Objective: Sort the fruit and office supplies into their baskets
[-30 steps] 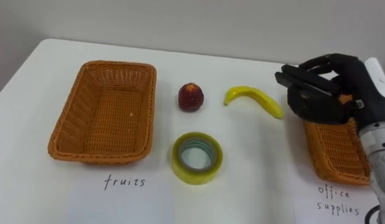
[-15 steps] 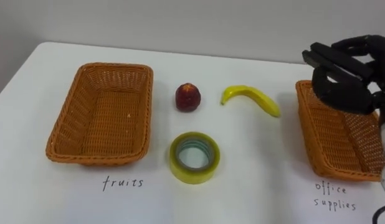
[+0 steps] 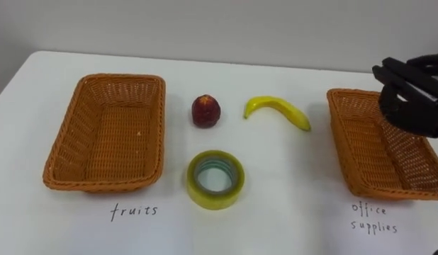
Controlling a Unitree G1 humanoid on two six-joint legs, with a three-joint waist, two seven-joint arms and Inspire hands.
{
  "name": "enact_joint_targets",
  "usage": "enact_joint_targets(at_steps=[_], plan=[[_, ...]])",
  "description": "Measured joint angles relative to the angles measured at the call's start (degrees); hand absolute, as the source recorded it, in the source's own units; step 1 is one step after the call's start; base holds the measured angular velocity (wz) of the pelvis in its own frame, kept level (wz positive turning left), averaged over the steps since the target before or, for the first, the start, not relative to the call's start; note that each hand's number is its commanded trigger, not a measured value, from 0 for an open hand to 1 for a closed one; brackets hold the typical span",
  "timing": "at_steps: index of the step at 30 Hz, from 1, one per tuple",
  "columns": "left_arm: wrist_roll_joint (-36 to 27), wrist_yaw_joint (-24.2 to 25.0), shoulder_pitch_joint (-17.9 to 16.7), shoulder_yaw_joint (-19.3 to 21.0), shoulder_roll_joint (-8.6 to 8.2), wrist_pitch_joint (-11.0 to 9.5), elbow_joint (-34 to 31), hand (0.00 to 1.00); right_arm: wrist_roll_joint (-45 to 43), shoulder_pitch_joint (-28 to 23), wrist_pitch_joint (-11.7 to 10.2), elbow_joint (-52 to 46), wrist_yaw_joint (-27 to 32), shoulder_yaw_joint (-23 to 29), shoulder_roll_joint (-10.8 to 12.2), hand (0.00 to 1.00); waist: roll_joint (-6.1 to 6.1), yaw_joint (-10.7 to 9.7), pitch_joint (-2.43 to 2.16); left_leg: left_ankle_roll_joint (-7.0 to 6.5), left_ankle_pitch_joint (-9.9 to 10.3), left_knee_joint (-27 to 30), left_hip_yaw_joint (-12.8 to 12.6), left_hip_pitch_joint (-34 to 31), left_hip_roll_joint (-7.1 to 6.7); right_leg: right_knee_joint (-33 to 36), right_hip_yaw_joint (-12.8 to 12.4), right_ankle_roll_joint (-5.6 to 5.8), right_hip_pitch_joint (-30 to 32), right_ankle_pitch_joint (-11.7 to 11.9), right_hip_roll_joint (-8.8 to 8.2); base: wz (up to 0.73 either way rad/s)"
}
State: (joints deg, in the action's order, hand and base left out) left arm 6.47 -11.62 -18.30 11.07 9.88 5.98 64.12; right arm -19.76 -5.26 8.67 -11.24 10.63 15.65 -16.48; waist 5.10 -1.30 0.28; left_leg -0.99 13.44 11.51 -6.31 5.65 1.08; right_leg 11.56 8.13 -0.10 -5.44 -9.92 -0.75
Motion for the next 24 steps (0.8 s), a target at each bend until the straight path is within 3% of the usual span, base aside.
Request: enact_joint_targets(at_steps=[15, 20, 24], plan=[[0.0, 0.0, 0.0, 0.0, 0.0, 0.4, -0.4, 0.0, -0.7, -1.9, 0.0, 2.7, -0.7, -0.4, 0.0, 1.0, -0.32, -0.1, -0.3, -0.01, 0.0, 0.0, -0.1, 0.0, -0.08, -0.9, 0.0, -0.01, -0.4, 0.0, -0.06, 0.0], [0.1, 0.0, 0.0, 0.1, 0.0, 1.0, -1.3, 0.0, -0.8, -2.6, 0.1, 3.0, -4.1, -0.4, 0.0, 1.0, -0.07, 0.0, -0.68, -0.01, 0.0, -0.2, -0.1, 0.1, 0.04, -0.9, -0.1, -0.01, -0.3, 0.0, -0.06, 0.0], [0.1, 0.0, 0.2, 1.8, 0.08, 1.2, -1.3, 0.0, -1.3, -2.8, 0.4, 4.7, -8.2, -0.4, 0.0, 1.0, 0.38, 0.0, -0.56, -0.01, 0.0, -0.2, -0.1, 0.1, 0.0, -1.0, -0.2, -0.01, -0.3, 0.0, -0.05, 0.0]])
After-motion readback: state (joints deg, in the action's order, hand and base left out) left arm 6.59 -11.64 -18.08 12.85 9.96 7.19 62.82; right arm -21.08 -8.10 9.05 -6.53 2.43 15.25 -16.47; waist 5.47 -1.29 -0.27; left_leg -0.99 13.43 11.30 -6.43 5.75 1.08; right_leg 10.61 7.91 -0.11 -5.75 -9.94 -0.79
